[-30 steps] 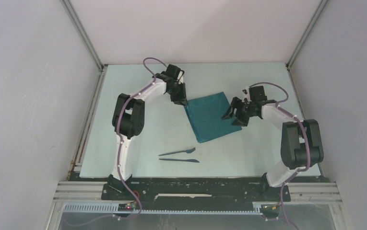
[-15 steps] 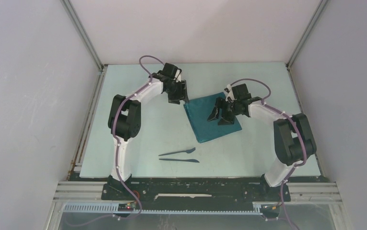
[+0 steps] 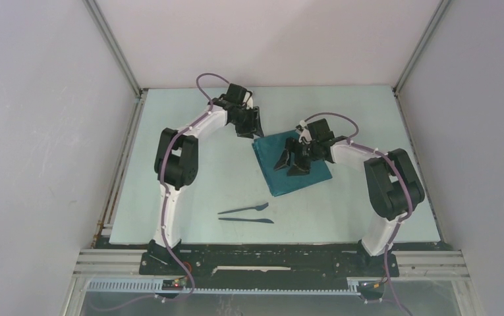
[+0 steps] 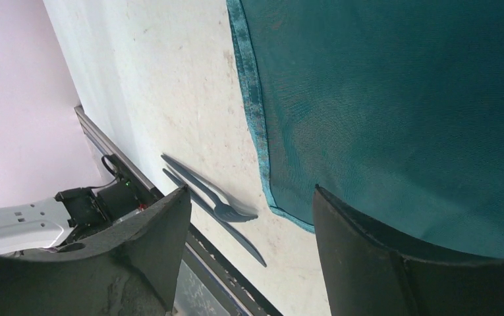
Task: Fold the napkin into a case and place the utensils inside
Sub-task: Smooth out the square-folded napkin at the center of the board.
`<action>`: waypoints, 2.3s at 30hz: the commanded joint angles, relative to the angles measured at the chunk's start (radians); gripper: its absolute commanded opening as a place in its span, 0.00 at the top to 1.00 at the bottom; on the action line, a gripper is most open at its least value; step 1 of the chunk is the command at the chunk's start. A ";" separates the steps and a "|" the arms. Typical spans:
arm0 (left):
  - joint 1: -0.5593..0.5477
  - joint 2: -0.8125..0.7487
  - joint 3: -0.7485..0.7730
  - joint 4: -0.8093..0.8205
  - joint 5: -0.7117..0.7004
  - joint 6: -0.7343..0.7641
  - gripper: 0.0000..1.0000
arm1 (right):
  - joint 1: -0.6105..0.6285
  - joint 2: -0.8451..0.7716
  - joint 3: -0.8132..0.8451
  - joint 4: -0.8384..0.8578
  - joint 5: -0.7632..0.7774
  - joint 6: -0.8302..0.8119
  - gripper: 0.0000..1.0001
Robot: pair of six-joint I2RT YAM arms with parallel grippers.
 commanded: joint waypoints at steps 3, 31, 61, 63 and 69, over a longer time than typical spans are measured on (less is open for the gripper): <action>0.007 0.018 0.032 0.005 0.031 0.020 0.47 | 0.050 0.044 0.050 0.039 -0.024 0.021 0.25; 0.008 0.052 0.044 -0.003 0.032 0.021 0.69 | 0.073 0.076 0.073 0.024 -0.011 0.014 0.26; 0.009 -0.060 -0.100 0.024 -0.025 -0.050 0.80 | 0.130 0.129 0.073 0.097 -0.103 0.053 0.26; 0.011 -0.052 -0.080 0.010 -0.030 -0.045 0.77 | 0.129 0.127 0.072 0.100 -0.101 0.057 0.26; 0.012 -0.072 -0.077 -0.022 -0.072 -0.022 0.67 | 0.128 0.114 0.072 0.096 -0.096 0.054 0.26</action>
